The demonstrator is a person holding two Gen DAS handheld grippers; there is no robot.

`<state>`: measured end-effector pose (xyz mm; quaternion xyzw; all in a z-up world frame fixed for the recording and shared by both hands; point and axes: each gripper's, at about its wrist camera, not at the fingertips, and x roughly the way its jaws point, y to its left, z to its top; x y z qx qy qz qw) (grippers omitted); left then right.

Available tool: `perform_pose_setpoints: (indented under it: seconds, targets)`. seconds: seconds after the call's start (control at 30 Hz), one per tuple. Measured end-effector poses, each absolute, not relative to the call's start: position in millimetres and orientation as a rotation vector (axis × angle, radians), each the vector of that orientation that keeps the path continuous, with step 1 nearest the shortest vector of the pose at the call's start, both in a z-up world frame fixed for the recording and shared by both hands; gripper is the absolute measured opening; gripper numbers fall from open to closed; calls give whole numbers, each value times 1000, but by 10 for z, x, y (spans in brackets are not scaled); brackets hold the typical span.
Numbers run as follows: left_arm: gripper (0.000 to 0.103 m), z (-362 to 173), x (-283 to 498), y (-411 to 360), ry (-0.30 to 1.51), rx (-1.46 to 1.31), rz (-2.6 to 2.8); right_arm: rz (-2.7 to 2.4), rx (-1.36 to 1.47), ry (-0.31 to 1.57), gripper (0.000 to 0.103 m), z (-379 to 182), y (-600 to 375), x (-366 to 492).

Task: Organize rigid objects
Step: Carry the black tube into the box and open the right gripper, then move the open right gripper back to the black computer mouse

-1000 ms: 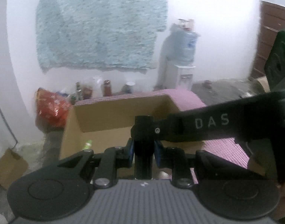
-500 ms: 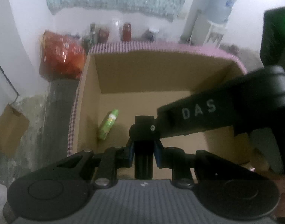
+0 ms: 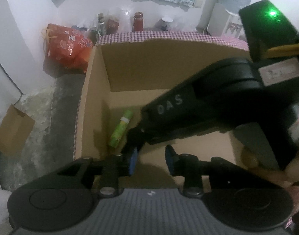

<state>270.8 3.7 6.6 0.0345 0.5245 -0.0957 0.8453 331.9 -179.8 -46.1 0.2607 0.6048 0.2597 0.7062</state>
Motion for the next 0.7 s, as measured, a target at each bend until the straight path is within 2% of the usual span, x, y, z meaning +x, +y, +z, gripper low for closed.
perform_pose_setpoints:
  seconds: [0.03,0.07,0.1,0.13,0.2,0.47,0.7]
  targets:
    - [40,89,2694,33,1097,67,-205,577,588,1341,36,-454,-1804,3318]
    - [43,115,2672,29,1088,61,-208,577,595,1341,50,-448,-1813,3328]
    - [50,149,2640,32,1072,56,-207,575,599,1335,57,-435,-1824,3327]
    - [55,181,2621,32,1058,54,-209,571,599,1319,58,-404,-1845,3310]
    - [57,258,2558,41,1032,46,-219,570,596,1302,64,-339,-1888,3286]
    - [64,678,2234,101,920,-2,-237,587,666,1169,66,63,-2221,3041]
    - [87,1131,1679,208,774,-34,-294,638,708,975,66,668,-2803,2288]
